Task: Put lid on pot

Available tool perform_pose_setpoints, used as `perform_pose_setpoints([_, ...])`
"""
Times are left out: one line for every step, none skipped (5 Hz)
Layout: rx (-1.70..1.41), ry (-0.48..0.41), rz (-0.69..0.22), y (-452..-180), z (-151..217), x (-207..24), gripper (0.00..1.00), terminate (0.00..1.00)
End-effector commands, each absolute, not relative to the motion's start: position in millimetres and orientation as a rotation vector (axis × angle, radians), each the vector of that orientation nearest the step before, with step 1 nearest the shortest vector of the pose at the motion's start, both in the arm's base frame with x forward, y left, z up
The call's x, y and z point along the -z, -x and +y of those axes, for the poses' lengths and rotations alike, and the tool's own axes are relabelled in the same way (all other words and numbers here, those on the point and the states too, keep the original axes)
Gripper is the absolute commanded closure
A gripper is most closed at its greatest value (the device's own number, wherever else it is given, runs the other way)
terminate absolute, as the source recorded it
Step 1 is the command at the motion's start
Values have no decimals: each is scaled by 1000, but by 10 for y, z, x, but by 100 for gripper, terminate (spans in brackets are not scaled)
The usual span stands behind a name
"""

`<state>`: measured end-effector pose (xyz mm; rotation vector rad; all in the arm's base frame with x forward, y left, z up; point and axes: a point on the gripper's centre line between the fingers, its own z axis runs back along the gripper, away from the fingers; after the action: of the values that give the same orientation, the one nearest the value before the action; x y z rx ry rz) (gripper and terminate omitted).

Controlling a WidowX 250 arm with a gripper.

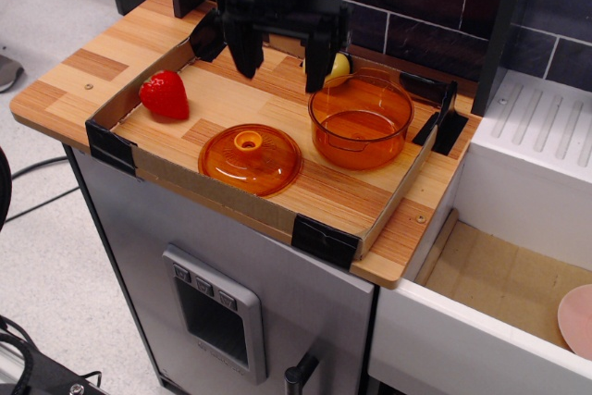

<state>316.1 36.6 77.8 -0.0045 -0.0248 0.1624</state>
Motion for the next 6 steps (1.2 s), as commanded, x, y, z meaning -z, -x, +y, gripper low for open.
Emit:
perform_pose_setpoints([-92,21,-62,-3023,559,-866,0,0])
perform_pose_setpoints([-92,24,-47,-3018,636,-834,0,0])
perform_pose_setpoints([-96,15,-47,-3006,702,-778,0,0])
perform_pose_setpoints([-95,-16,-37,-2995,721,-640,0,0])
perform_pose_setpoints([-102,-35,-41,-2998,746,-529,0,0])
perform_pose_setpoints([-99,-57,-40,-2995,749,-419,0,0])
